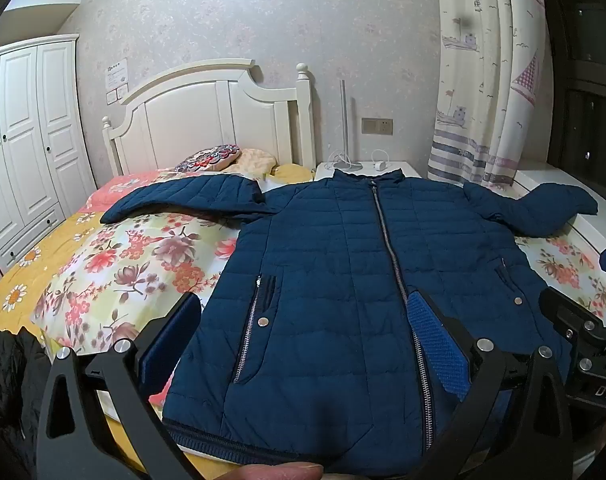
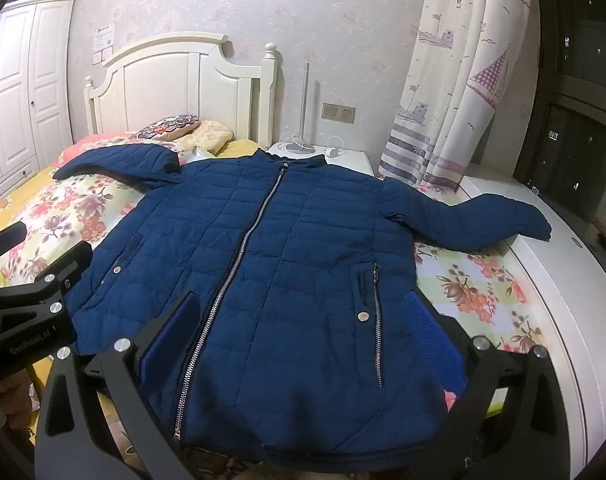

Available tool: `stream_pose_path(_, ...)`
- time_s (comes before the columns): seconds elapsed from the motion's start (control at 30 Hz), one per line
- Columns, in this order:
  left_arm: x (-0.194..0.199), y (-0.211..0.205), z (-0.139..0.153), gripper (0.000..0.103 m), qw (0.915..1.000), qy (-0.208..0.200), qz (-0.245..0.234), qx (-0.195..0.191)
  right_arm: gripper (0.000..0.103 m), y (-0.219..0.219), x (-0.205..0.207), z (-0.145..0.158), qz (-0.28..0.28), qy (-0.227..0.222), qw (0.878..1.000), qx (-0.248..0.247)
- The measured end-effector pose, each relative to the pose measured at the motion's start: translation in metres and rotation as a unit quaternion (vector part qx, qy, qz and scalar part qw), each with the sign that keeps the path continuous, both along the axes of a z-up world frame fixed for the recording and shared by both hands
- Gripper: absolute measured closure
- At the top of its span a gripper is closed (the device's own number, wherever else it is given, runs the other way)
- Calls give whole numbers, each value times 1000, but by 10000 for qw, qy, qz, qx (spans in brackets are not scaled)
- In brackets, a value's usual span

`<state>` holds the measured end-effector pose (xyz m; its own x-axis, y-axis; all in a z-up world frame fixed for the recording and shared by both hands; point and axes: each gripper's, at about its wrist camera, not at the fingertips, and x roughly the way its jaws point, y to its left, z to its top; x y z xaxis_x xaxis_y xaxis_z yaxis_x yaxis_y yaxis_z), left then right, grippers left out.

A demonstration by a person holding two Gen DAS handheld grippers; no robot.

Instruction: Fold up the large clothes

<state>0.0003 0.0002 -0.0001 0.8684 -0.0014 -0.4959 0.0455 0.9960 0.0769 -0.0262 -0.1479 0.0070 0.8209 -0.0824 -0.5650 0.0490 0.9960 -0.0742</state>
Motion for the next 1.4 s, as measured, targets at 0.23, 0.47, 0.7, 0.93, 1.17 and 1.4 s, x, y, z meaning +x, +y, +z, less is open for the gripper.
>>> stream_pose_path(0.23,0,-1,0,4,10000,3,-4,9,2,1,-1,0,1,4,10000,-4)
stream_pose_path(0.47,0,0,0,4,10000,5,-7,0,2,1,0,0,1,8,10000,0)
stream_pose_path(0.7,-2,-1,0,4,10000,-11,-10,9,2,1,0,0,-4,11,10000,2)
stream_pose_path(0.93,-2,-2,0,4,10000,4,-32,3,2,2,0,-1,-7,16,10000,-8)
stream_pose_path(1.17,4,-6,-4,4,9999,94,-67,14,2,-4,5,-5,10,69,9999,97)
stream_pose_path(1.4,41,-20,-22,4,9989,416,-189,144,2,-23,23,-23,-62,288,9990,322)
